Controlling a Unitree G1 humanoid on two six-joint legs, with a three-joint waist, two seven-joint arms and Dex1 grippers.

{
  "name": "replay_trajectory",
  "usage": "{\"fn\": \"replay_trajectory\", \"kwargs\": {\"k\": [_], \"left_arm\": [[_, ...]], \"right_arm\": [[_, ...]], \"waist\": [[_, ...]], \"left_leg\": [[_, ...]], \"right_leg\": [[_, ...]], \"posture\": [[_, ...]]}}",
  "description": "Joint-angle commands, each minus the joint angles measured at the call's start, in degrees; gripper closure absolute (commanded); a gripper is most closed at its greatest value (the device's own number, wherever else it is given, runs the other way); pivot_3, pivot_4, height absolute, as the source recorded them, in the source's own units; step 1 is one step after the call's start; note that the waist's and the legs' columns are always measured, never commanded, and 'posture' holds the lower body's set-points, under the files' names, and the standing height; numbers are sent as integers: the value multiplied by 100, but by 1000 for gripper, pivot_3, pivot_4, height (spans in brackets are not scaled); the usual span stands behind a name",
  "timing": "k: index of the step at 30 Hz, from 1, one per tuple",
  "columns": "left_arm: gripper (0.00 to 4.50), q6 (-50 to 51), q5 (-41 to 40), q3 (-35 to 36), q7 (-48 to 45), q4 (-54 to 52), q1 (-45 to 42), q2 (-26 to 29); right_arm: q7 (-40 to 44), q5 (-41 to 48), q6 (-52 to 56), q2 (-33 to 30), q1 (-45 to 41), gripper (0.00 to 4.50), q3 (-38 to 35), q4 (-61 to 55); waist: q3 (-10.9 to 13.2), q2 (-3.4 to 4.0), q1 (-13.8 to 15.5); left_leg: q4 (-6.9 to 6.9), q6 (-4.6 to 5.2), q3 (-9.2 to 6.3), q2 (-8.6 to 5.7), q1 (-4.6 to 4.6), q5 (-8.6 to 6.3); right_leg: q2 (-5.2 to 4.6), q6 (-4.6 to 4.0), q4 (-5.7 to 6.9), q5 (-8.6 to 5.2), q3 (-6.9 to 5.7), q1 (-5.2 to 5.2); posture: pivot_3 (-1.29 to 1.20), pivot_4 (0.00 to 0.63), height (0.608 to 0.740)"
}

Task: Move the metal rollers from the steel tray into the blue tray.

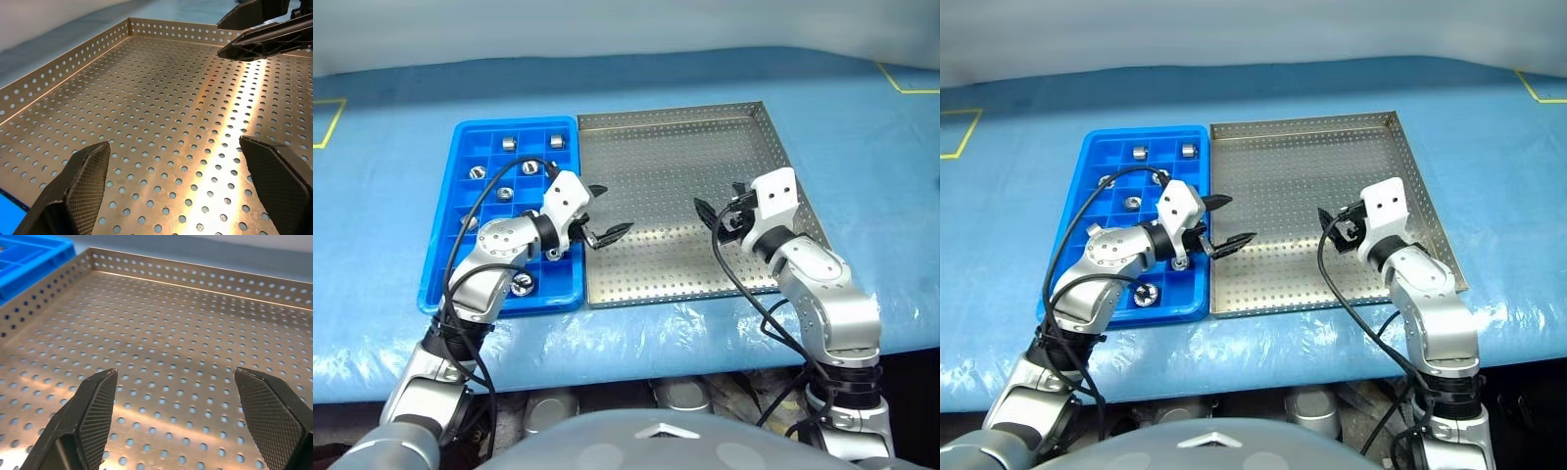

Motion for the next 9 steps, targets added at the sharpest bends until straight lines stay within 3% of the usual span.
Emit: {"fn": "replay_trajectory", "kwargs": {"k": [1,9], "left_arm": [[45,43,-90,199,50,-154,-81,-39],[45,108,-339,215,-200,-569,157,67]], "right_arm": [[309,150,-200,-208,51,499,98,-288],[366,210,-274,-298,-12,499,104,-189]], "waist": [[0,0,5],[0,0,15]], "left_leg": [[1,0,0,-1,0,0],[0,0,0,-1,0,0]], "right_leg": [[-1,0,0,0,0,1],[-2,-2,-1,1,1,2]], "posture": [[-150,150,740],[-128,150,740]]}}
